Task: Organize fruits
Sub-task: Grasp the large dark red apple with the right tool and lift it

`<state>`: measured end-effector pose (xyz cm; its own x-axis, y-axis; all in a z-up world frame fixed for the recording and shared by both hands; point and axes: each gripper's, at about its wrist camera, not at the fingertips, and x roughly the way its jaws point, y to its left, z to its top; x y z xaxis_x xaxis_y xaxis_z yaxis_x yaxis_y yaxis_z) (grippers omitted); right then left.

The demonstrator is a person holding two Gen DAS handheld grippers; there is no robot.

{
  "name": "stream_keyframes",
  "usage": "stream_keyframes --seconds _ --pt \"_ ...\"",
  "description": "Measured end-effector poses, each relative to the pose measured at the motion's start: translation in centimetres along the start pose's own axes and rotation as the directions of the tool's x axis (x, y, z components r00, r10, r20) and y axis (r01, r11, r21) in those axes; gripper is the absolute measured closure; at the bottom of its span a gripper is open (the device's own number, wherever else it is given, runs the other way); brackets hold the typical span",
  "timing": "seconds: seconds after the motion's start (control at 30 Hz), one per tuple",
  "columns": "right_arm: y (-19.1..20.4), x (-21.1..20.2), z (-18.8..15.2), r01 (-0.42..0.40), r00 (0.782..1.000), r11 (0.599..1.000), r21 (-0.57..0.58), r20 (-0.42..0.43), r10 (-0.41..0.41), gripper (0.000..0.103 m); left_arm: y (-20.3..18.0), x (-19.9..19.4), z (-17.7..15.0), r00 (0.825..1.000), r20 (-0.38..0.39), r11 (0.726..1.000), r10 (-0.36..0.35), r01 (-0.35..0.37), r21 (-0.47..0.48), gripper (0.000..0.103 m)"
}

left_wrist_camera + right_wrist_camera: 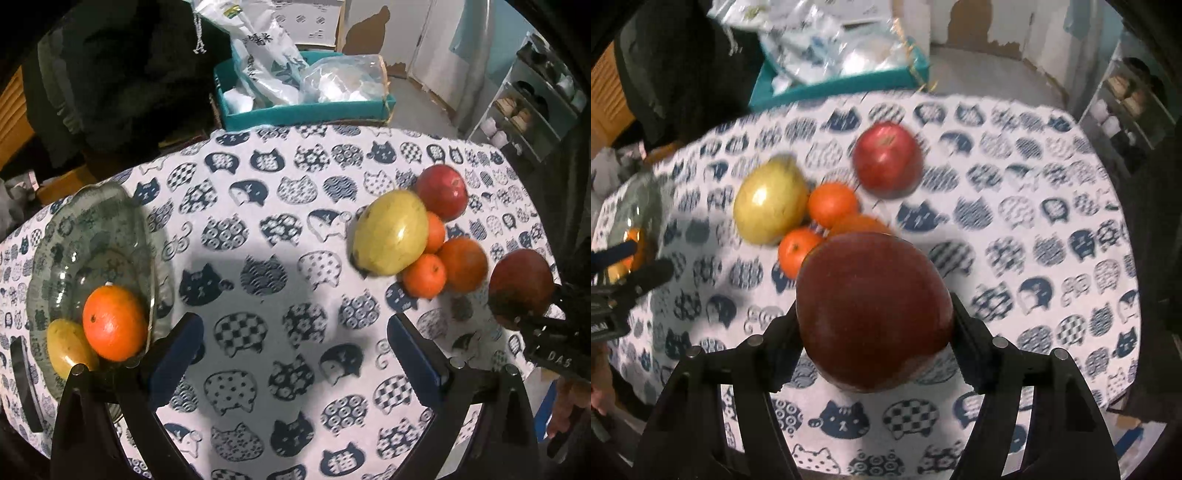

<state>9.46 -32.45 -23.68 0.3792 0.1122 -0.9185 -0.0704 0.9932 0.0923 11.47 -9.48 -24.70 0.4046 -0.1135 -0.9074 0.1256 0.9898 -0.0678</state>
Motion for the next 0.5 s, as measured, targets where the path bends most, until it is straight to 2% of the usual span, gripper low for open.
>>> stream_keyframes --seconds 0.27,0.5 --pt "-3.1 -0.4 2.7 0.04 0.996 0.998 0.038 0.078 -0.043 0.032 -2.1 0.7 2.3 0.999 0.018 0.999 -0.028 0.027 0.018 0.002" --pt "-4.4 0.9 4.1 0.034 0.995 0.997 0.069 0.088 -0.04 0.032 -4.2 2.5 4.2 0.998 0.011 0.998 -0.055 0.054 0.036 0.002"
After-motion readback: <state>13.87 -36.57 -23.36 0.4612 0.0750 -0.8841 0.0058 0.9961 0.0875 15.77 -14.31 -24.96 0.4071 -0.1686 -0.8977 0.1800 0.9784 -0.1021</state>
